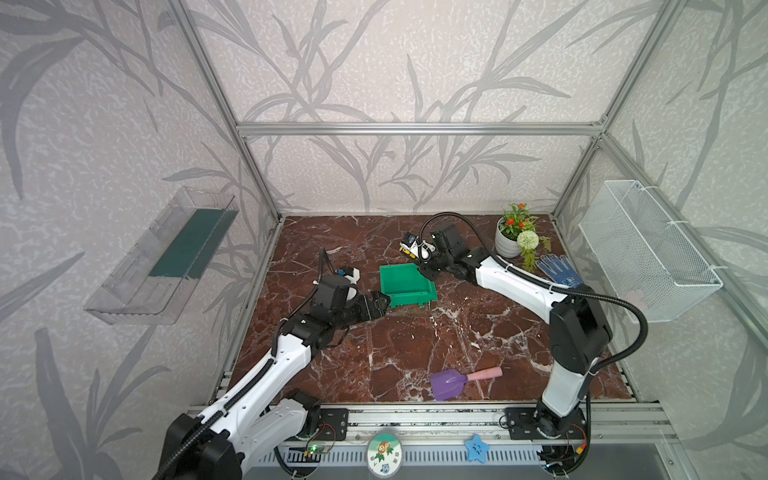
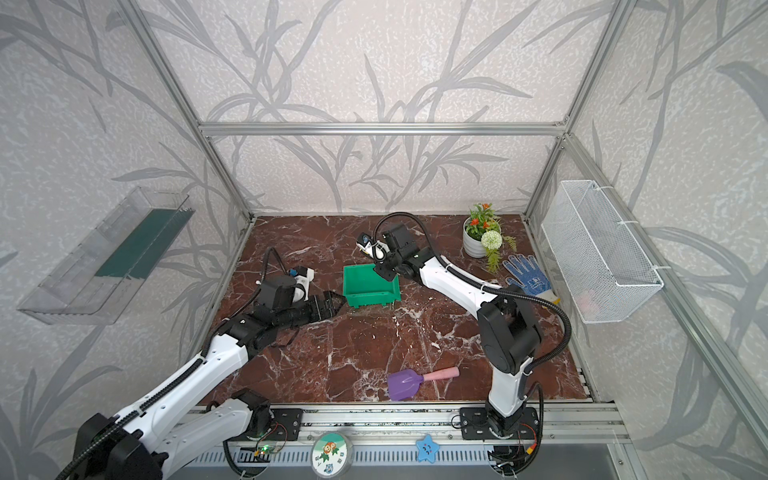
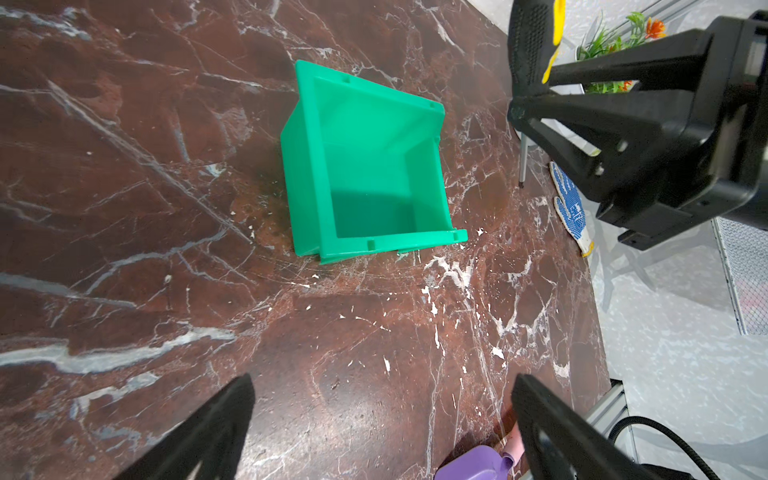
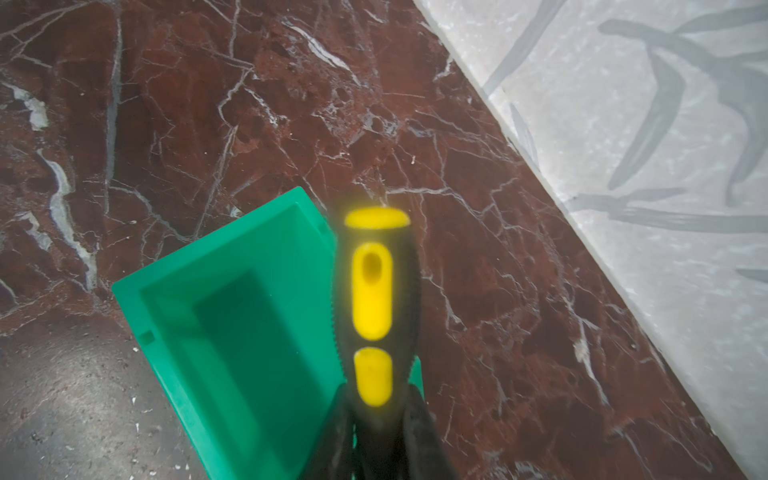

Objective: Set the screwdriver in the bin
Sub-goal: 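Lift the screwdriver with the right gripper and carry it over the bin, then lower the screwdriver into the bin and open the right gripper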

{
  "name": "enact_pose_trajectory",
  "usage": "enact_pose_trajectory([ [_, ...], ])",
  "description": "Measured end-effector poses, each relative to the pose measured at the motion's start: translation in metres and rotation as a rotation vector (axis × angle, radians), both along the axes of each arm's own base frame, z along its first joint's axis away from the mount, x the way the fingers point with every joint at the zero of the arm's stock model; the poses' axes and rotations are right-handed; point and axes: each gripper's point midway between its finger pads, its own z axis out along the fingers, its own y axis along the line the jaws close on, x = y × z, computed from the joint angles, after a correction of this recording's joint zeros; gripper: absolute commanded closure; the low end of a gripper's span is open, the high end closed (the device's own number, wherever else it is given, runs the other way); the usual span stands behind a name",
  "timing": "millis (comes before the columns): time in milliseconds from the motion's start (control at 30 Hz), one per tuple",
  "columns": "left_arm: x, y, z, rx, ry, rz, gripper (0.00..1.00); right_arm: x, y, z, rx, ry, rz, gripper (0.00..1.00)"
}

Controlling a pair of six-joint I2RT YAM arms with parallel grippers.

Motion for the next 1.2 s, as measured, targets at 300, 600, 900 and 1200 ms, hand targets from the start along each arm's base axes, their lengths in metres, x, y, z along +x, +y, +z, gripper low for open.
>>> enact_pose_trajectory([
  [300, 0.003, 0.017, 0.008, 0.016, -0.023, 0.022, 0.01, -0.014, 0.026, -0.015, 0.021, 0.092, 0.177, 0.96],
  [600, 0.003, 0.021, 0.007, 0.021, -0.020, 0.023, 0.01, -0.016, 0.036, -0.052, -0.016, 0.166, 0.246, 0.94],
  [900, 0.003, 0.022, 0.007, 0.024, -0.023, 0.018, 0.01, -0.014, 0.038, -0.070, -0.048, 0.219, 0.257, 0.87],
  [1200, 0.004, 0.024, 0.007, 0.024, -0.026, 0.018, 0.01, -0.015, 0.034, -0.084, -0.088, 0.247, 0.250, 0.74],
])
